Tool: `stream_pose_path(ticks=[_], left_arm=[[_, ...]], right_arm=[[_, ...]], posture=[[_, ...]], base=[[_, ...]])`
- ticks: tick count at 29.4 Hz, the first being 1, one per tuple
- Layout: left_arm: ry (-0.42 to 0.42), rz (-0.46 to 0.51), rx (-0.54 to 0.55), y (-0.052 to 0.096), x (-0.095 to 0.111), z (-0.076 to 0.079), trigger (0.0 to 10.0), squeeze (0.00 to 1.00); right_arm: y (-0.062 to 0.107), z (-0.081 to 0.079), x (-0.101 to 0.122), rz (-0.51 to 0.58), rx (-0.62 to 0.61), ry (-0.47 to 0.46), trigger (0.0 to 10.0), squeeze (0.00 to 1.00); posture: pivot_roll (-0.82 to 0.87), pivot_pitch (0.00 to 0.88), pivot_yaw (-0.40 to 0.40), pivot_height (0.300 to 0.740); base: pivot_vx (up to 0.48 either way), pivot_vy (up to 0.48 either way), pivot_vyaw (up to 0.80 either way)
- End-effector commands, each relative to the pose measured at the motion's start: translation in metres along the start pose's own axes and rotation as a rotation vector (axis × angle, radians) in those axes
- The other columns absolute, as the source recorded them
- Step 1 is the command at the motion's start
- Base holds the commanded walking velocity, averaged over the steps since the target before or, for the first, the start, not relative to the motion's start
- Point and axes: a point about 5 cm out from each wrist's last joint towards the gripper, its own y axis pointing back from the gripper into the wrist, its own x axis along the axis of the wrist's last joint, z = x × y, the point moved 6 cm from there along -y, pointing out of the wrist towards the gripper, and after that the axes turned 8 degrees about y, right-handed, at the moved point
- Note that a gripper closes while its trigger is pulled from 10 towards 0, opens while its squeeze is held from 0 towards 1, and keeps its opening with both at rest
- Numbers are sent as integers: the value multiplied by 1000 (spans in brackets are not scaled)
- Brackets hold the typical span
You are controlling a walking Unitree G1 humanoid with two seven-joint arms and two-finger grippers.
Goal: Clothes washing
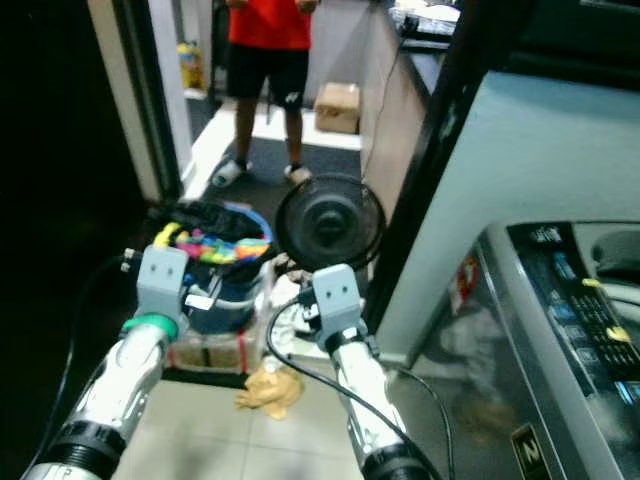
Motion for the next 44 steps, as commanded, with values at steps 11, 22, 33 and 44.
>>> stream_pose_path(ticks=[11, 22, 33, 44], left_arm=[[-2, -4, -26, -1, -1, 10, 10000, 0], [-3, -5, -27, -1, -1, 10, 10000, 0], [-5, -10, -33, 0, -3, 11, 10000, 0], [-9, -11, -42, 0, -3, 13, 10000, 0]], right_arm=[[4, 6, -10, -30, -4, 23, 10000, 0], [5, 7, -11, -36, -14, 20, 10000, 0], [5, 7, -14, -48, -23, -16, 10000, 0], [6, 9, -15, -48, -30, -3, 10000, 0]], posture=[[44, 0, 2, 740], [45, 0, 3, 740], [44, 0, 6, 740], [40, 0, 10, 740]], base=[[319, 0, 273], [302, 0, 361], [278, 0, -313], [265, 0, -364]])
